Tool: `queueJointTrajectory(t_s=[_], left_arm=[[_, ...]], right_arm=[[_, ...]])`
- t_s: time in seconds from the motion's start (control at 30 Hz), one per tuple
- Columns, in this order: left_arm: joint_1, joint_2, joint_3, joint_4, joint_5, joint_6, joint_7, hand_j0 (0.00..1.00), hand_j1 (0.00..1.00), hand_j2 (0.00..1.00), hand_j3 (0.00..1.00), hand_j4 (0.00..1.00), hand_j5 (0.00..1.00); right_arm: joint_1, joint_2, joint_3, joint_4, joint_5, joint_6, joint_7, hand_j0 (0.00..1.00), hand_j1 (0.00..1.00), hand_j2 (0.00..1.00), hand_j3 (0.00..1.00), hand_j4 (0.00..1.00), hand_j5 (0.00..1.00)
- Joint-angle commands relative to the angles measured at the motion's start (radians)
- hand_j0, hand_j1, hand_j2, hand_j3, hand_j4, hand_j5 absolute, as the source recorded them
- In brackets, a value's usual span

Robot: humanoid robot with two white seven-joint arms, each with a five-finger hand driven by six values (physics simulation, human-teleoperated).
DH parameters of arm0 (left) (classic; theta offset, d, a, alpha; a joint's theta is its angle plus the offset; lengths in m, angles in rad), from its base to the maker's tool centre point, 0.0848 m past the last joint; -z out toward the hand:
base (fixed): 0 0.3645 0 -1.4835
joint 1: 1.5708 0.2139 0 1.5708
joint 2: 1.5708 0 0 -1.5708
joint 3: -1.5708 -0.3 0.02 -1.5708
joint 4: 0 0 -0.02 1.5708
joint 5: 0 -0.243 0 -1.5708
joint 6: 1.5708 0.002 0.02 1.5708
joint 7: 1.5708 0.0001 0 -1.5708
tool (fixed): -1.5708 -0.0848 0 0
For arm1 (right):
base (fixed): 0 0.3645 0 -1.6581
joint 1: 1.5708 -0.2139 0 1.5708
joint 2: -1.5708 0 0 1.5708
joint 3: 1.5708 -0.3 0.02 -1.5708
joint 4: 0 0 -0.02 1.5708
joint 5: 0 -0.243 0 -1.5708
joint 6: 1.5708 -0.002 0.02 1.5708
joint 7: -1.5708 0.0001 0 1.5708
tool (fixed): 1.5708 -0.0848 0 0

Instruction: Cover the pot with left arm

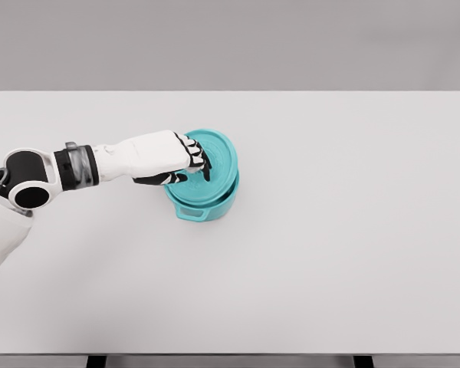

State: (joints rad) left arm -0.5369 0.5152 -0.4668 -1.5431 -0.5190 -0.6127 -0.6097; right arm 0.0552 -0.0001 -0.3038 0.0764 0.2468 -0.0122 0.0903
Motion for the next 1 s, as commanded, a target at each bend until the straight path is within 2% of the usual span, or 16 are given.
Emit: queueJointTrajectory(t_s=[0.0,0.57,0.7,0.97], left_arm=[[0.000,0.000,0.000,0.000,0.005,0.002,-0.001,0.60,0.60,0.60,0.60,0.60,0.60],[-0.006,0.005,-0.001,0.000,0.014,0.002,-0.001,0.60,0.60,0.60,0.60,0.60,0.60],[-0.011,0.037,-0.026,-0.002,0.053,0.002,-0.001,0.59,0.59,0.59,0.59,0.59,0.59],[-0.011,0.048,-0.030,-0.018,0.057,0.002,-0.001,0.60,0.60,0.60,0.60,0.60,0.60]], right_arm=[[0.000,0.000,0.000,0.000,0.000,0.000,0.000,1.00,1.00,1.00,1.00,1.00,1.00],[0.000,0.000,0.000,0.000,0.000,0.000,0.000,1.00,1.00,1.00,1.00,1.00,1.00],[0.000,0.000,0.000,0.000,0.000,0.000,0.000,1.00,1.00,1.00,1.00,1.00,1.00],[0.000,0.000,0.000,0.000,0.000,0.000,0.000,1.00,1.00,1.00,1.00,1.00,1.00]])
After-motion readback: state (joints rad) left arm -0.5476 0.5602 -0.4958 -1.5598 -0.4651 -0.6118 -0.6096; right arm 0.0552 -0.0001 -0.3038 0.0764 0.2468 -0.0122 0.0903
